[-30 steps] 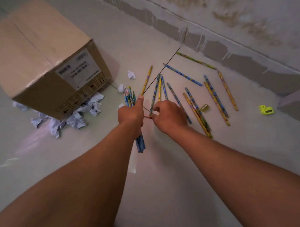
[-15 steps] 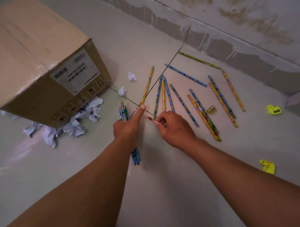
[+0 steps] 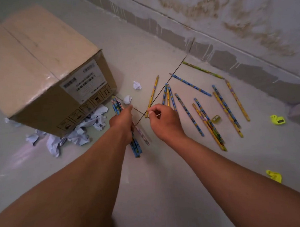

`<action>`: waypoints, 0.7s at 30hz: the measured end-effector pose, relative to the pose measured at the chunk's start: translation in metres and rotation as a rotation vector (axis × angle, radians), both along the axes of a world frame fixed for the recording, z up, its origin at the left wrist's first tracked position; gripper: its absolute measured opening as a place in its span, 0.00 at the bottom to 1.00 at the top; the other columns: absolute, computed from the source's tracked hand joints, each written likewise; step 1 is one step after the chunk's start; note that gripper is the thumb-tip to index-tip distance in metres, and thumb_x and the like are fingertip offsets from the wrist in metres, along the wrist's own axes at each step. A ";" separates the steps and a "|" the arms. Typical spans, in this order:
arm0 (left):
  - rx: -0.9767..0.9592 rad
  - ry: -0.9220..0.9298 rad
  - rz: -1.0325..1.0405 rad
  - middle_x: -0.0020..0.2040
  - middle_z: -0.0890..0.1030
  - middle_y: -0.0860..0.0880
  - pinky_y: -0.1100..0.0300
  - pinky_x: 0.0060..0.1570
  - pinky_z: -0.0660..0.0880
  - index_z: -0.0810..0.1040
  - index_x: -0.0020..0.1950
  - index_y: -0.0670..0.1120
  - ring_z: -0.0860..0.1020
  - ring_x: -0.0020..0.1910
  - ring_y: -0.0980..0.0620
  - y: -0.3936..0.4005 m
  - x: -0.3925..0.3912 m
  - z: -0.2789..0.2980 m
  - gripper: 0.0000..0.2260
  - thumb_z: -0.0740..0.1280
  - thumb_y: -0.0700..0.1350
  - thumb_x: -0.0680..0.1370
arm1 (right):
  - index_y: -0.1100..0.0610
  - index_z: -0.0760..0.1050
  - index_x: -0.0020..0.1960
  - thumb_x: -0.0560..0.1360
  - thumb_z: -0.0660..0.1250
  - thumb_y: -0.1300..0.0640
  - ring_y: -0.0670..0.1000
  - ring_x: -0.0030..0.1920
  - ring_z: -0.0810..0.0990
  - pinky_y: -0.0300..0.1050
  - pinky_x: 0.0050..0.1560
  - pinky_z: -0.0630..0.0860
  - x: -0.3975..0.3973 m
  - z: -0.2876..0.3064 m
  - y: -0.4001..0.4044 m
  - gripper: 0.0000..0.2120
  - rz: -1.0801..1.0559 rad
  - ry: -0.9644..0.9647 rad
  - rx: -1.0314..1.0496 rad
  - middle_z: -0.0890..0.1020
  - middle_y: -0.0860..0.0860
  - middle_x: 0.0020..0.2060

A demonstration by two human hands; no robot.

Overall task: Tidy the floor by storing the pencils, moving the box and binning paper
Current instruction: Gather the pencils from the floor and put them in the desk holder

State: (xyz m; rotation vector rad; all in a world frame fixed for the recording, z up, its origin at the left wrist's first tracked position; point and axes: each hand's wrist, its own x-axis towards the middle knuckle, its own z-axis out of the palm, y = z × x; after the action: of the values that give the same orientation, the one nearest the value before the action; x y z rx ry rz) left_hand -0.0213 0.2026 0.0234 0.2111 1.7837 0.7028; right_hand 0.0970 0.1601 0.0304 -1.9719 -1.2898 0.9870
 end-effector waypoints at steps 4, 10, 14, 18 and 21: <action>0.024 -0.021 -0.022 0.32 0.73 0.46 0.58 0.32 0.69 0.73 0.41 0.45 0.70 0.28 0.50 0.010 -0.012 -0.005 0.16 0.71 0.56 0.75 | 0.51 0.80 0.45 0.76 0.64 0.50 0.52 0.46 0.81 0.43 0.44 0.74 -0.001 0.001 0.012 0.08 -0.154 -0.200 -0.063 0.84 0.47 0.43; 0.066 0.011 -0.110 0.28 0.74 0.46 0.59 0.33 0.72 0.70 0.34 0.45 0.72 0.28 0.48 0.007 -0.018 -0.007 0.22 0.72 0.60 0.74 | 0.50 0.79 0.54 0.74 0.68 0.44 0.53 0.51 0.81 0.45 0.48 0.75 -0.023 -0.014 0.036 0.13 -0.140 -0.263 -0.077 0.83 0.48 0.50; 0.082 0.053 -0.140 0.18 0.71 0.51 0.60 0.31 0.66 0.71 0.31 0.45 0.67 0.24 0.49 0.000 -0.026 -0.005 0.22 0.72 0.60 0.74 | 0.52 0.76 0.57 0.76 0.66 0.50 0.57 0.55 0.79 0.47 0.48 0.72 -0.027 -0.020 0.036 0.11 -0.079 -0.401 -0.124 0.79 0.51 0.55; 0.091 0.084 -0.170 0.19 0.71 0.51 0.61 0.29 0.65 0.72 0.32 0.44 0.66 0.23 0.51 0.000 -0.025 -0.001 0.22 0.75 0.59 0.71 | 0.54 0.77 0.55 0.78 0.62 0.56 0.60 0.55 0.79 0.49 0.49 0.72 -0.025 -0.017 0.030 0.08 -0.050 -0.529 -0.162 0.81 0.54 0.53; 0.081 0.089 -0.199 0.30 0.76 0.47 0.62 0.27 0.67 0.77 0.41 0.41 0.70 0.26 0.50 0.004 -0.018 0.001 0.24 0.78 0.61 0.67 | 0.54 0.78 0.54 0.77 0.63 0.55 0.60 0.55 0.80 0.48 0.50 0.73 -0.021 -0.012 0.024 0.08 -0.055 -0.522 -0.204 0.81 0.55 0.53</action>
State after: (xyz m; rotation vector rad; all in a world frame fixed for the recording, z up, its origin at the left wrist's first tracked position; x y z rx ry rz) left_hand -0.0390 0.2065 0.0244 0.4744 1.7905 0.6313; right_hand 0.0759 0.1838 0.0183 -2.5209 -1.4325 0.6122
